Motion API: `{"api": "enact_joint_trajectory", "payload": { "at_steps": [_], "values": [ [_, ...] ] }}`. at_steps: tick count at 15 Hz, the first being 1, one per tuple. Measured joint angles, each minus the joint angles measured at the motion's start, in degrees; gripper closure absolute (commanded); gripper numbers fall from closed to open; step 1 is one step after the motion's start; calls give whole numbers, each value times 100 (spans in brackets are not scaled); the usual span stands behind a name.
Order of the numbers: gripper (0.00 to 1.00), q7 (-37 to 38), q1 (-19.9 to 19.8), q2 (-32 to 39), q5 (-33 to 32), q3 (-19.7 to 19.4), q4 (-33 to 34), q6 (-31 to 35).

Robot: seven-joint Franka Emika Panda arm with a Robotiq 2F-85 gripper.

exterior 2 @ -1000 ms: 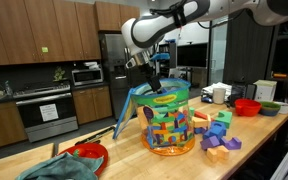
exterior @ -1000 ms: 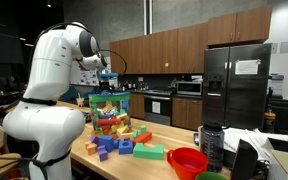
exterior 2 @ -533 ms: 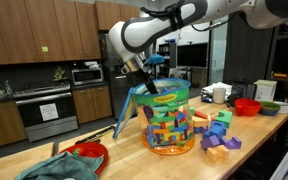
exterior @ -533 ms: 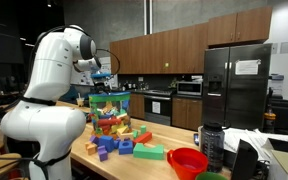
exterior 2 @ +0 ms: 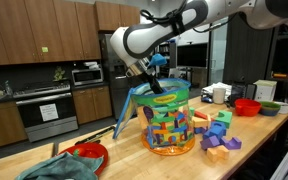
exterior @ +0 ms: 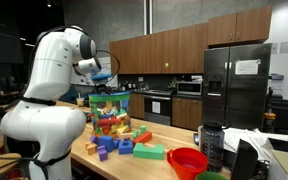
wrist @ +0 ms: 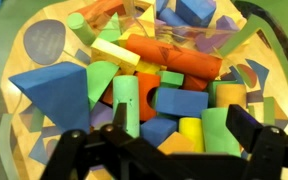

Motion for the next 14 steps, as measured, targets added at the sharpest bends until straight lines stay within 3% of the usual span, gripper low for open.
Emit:
{"api": "enact_joint_trajectory", "payload": {
  "at_steps": [4, 8, 14],
  "values": [
    [0, 136, -33, -20, -70, 0, -359, 410],
    [0, 146, -57, -16, -70, 1, -377, 490],
    [0, 663, -180, -15, 157, -20, -374, 1214]
  ]
}}
